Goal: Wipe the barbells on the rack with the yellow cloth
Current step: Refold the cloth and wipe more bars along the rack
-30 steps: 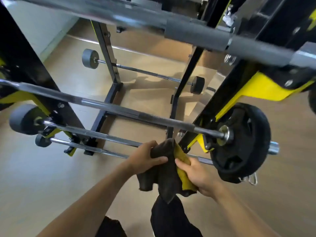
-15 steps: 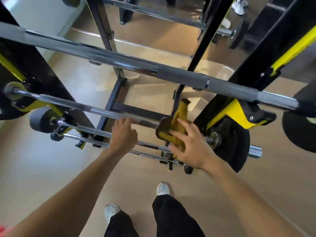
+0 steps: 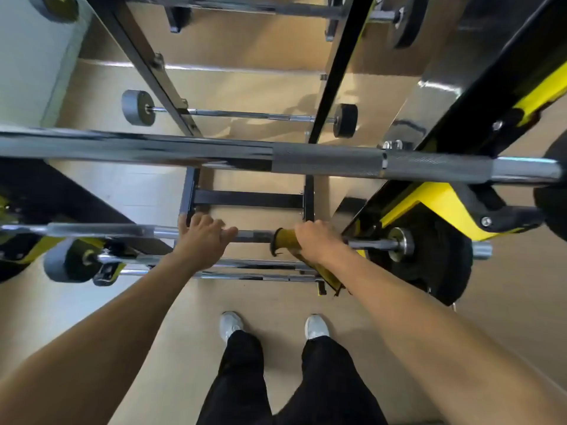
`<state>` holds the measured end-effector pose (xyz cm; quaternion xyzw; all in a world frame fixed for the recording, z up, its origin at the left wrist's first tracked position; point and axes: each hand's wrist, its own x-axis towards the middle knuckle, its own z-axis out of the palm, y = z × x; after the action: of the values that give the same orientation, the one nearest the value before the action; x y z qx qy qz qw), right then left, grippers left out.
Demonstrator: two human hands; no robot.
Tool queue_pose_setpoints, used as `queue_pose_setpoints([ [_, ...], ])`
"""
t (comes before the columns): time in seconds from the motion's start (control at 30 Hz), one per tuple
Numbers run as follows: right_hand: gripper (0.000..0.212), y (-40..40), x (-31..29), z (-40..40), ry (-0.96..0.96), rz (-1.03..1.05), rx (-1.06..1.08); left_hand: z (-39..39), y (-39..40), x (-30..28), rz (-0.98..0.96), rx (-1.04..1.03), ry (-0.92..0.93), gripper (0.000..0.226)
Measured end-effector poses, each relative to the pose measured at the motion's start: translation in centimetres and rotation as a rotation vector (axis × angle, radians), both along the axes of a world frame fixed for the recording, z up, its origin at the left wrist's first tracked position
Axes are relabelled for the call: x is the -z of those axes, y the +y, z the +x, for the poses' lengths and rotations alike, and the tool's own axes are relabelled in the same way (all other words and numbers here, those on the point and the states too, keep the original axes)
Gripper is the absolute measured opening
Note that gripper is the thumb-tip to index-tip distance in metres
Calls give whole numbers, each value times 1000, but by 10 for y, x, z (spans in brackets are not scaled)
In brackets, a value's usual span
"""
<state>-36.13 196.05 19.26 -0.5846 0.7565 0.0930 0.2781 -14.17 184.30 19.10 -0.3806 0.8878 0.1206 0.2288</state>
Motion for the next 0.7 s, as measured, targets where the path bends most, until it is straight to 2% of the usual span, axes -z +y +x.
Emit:
queue_pose_setpoints([
  [0.13,15,-42,9,53,-92,-60,-23,2,-9,4,-19,111,-5,22],
  [0.23,16,-61,21,75,-100,-138,-38,0,-15,4,1,58,1,24],
  [0.33,24,-41,24,62,-126,-193,-15,6,-17,2,47,17,33,32],
  [0.43,25,-12,18,30,8,-139,44,3,-21,-5,101,51,-5,26],
  [0.57,24,37,-3,-20,167,-9,127,5,-21,-12,142,43,-31,36],
  [0.7,28,35,-16,-15,187,49,92,2,-18,-14,122,23,-15,37],
])
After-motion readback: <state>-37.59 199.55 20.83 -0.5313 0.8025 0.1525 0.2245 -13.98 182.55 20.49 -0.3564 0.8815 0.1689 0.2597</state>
